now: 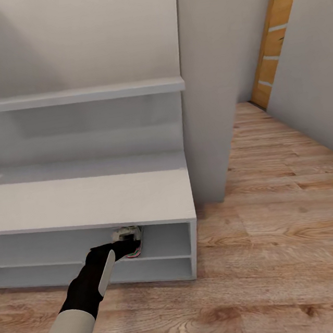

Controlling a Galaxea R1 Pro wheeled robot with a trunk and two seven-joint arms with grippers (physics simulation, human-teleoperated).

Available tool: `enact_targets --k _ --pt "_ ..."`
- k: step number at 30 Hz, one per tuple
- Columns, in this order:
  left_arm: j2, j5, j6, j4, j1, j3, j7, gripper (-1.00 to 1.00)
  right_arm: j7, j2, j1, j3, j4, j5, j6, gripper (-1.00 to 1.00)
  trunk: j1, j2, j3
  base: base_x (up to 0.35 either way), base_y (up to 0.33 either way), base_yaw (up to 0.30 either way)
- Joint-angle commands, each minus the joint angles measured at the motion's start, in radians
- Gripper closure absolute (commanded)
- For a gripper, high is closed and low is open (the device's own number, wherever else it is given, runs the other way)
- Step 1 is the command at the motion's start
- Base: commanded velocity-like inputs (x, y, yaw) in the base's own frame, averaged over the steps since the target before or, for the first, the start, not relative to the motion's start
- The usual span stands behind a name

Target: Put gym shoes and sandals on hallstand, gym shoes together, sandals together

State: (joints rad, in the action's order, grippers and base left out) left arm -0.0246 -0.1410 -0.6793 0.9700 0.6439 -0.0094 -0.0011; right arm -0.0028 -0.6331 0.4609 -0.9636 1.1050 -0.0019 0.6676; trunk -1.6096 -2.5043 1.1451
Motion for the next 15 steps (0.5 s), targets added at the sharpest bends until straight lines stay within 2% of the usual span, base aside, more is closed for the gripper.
enact_targets --k 1,15 --pt "0.000 -0.005 -0.005 0.001 0.000 0.000 0.001 -1.00 -0.005 0.000 0.001 -0.001 0.001 -0.003 0.006 1.00 0.001 0.000 0.001 -0.257 0.000 0.000" --pt "0.001 -0.005 -0.005 0.001 -0.001 0.007 0.001 -1.00 -0.005 0.002 0.001 -0.005 0.000 -0.005 0.000 1.00 0.001 0.000 0.001 -0.334 0.000 0.000"
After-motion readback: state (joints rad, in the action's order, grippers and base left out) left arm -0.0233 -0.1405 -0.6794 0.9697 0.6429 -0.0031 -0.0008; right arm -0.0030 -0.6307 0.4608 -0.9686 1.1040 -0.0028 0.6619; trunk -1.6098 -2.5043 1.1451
